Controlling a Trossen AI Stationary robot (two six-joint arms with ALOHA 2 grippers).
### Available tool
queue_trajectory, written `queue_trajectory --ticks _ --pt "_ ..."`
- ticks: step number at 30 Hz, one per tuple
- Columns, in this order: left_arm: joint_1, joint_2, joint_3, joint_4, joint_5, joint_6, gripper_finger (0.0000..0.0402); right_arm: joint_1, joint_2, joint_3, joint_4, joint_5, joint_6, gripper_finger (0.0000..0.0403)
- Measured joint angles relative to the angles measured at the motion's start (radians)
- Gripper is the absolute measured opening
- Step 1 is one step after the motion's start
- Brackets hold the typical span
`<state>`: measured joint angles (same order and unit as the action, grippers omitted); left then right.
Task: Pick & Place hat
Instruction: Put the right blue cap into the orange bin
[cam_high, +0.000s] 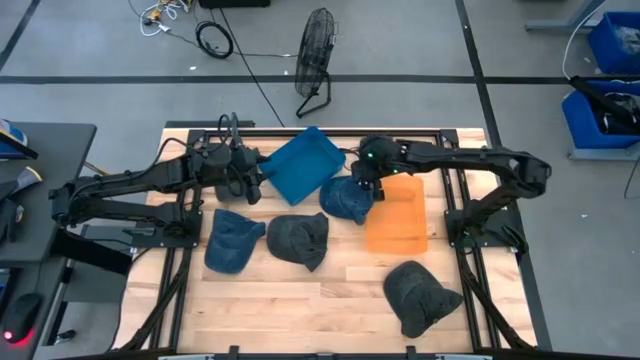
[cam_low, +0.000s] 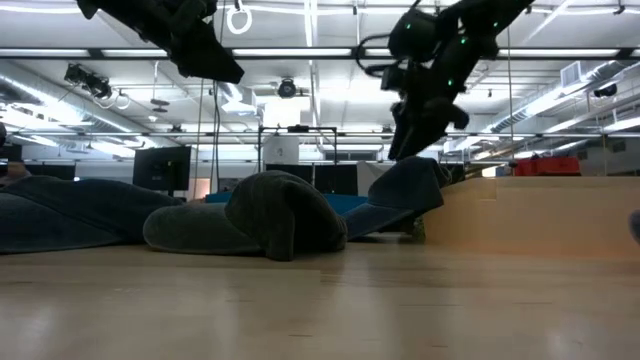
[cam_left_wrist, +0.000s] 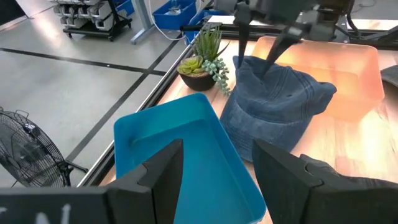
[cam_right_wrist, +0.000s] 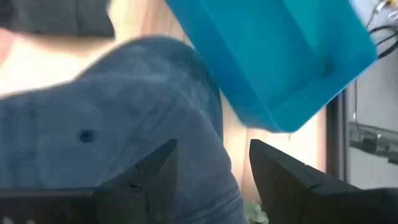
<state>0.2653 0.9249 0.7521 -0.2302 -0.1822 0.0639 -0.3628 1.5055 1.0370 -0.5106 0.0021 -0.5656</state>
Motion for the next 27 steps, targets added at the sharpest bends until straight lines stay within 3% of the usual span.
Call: queue_trajectory --ticks 12,16,22,27 --pt "0.000 0.000 0.000 -0.007 0.000 0.000 0.0195 -0.086 0.123 0.000 0.007 -0.001 0.007 0.0193" --pt "0.000 0.000 0.000 -0.007 0.000 0.000 0.0195 -0.089 0.129 0.000 -0.003 -0.002 0.007 0.0148" --pt "0.000 0.000 0.000 -0.007 0.000 0.000 0.0195 -0.088 0.125 0.000 0.011 0.000 0.006 0.0020" --pt "0.000 0.000 0.000 -0.007 0.000 0.000 0.0195 -0.082 0.107 0.000 0.020 0.001 0.060 0.0029"
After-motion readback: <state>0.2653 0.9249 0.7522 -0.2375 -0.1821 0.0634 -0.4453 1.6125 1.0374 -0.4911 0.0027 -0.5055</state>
